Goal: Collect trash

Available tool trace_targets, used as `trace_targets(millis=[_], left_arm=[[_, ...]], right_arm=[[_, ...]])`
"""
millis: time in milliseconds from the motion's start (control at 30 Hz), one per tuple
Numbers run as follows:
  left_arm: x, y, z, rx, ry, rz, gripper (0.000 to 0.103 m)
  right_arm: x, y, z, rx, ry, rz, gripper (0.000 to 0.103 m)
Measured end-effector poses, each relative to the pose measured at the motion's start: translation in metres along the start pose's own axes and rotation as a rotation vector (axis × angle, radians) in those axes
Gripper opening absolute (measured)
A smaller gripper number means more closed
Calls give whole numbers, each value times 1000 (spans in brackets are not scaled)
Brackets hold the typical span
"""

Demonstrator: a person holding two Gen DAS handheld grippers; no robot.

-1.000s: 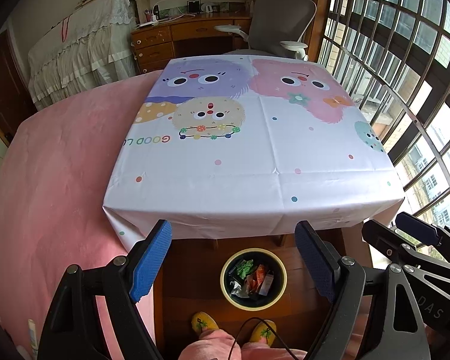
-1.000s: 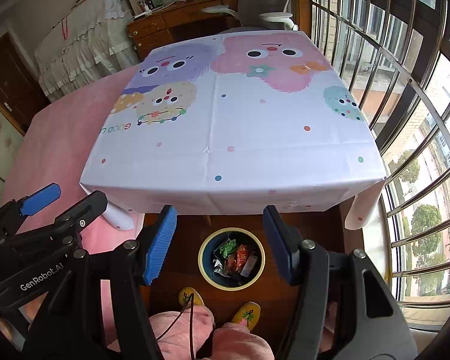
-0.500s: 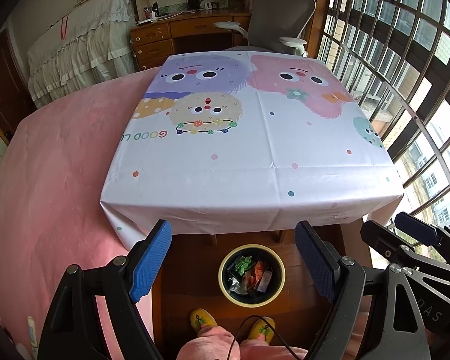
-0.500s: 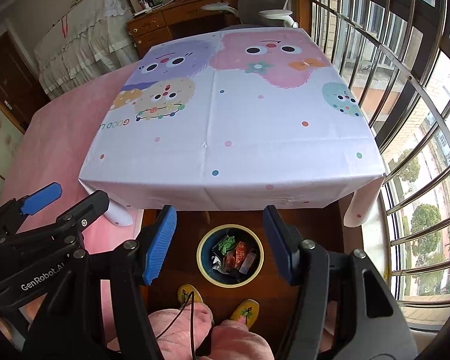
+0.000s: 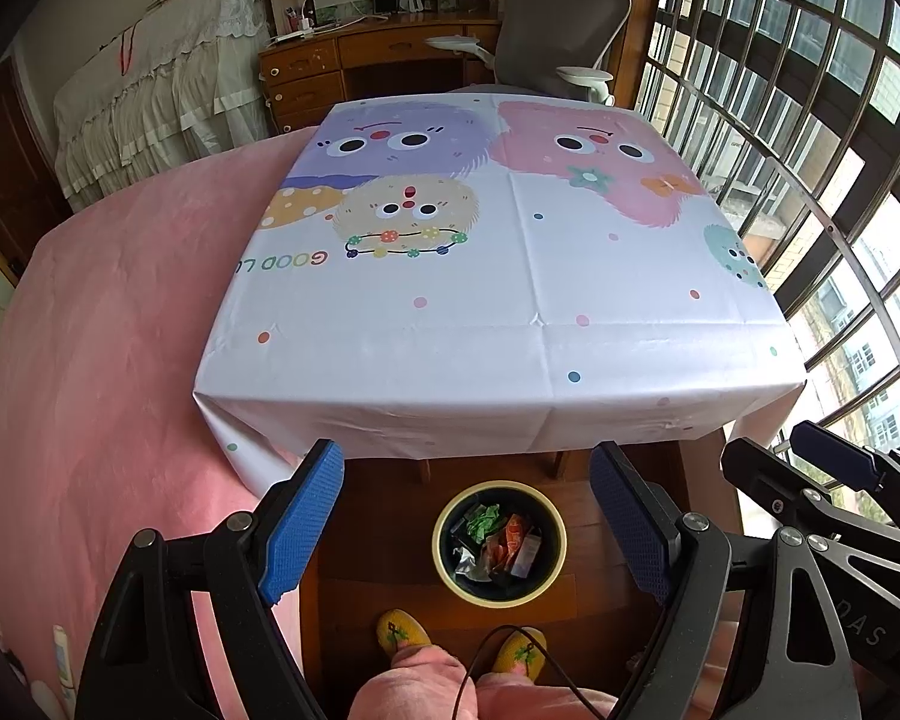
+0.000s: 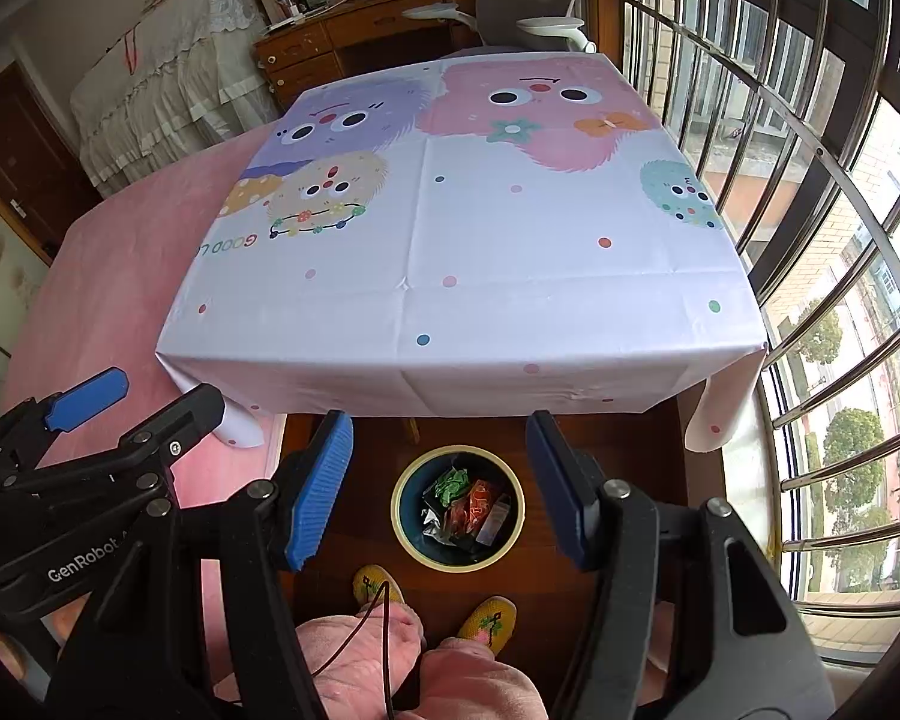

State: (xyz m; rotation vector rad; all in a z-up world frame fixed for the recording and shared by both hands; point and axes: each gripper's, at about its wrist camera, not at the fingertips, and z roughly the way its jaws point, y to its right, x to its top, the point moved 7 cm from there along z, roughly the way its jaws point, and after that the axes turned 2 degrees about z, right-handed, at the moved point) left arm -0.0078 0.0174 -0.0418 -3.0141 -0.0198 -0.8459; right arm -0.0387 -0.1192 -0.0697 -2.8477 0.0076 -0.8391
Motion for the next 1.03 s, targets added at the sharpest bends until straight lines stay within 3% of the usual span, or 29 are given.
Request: trace_targets(millis=[1033], left_arm=[[-4,0,7,13,-16,11,85]], right_arm=[[-1,5,1,3,-5,-5,57]])
